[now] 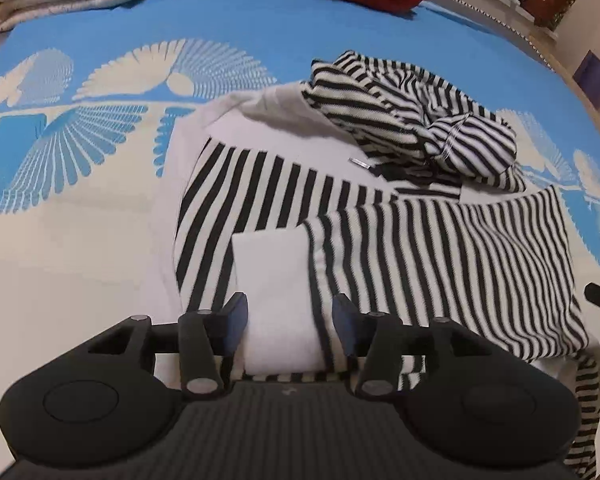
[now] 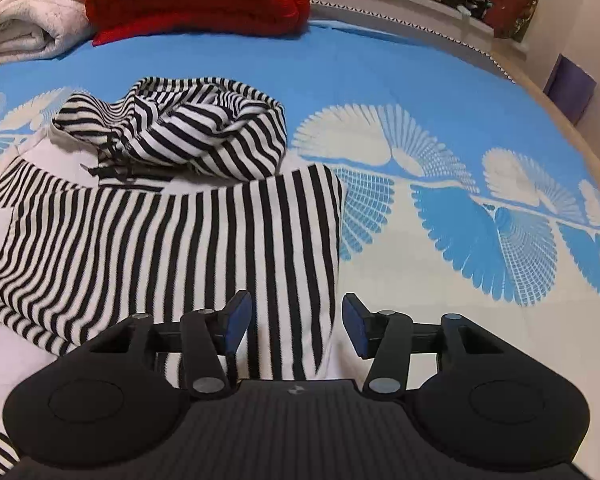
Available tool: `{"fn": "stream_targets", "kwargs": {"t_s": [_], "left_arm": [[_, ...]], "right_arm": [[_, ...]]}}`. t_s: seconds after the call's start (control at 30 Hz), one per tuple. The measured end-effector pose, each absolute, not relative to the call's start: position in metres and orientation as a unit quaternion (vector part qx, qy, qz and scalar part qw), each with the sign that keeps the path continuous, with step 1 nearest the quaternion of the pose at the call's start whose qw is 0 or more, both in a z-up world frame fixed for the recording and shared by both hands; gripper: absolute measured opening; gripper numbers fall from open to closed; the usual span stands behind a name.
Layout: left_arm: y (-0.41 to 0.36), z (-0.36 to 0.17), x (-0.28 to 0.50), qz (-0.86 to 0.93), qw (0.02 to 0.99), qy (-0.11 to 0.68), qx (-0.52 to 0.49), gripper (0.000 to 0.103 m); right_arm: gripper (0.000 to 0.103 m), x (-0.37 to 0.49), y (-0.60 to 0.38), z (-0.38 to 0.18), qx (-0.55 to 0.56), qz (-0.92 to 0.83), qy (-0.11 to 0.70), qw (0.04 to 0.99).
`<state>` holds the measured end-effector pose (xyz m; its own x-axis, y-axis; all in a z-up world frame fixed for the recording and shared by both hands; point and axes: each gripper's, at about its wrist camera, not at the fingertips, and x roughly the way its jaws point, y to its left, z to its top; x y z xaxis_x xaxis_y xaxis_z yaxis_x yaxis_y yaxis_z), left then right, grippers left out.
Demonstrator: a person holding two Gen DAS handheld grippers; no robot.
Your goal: Fold small clothes
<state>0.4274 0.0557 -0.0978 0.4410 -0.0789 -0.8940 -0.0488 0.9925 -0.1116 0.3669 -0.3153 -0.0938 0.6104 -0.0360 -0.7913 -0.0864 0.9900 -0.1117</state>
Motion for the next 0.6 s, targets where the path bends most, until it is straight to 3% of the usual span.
{"fn": "stream_targets", "kwargs": {"t_s": [0.6], "left_arm": [[0.050, -0.056, 0.428, 0.014, 0.874, 0.481, -0.065, 0.053]], "right_arm": [[0.053, 0.365, -0.311, -0.072, -0.040, 0.004, 0.446, 0.894]]}}
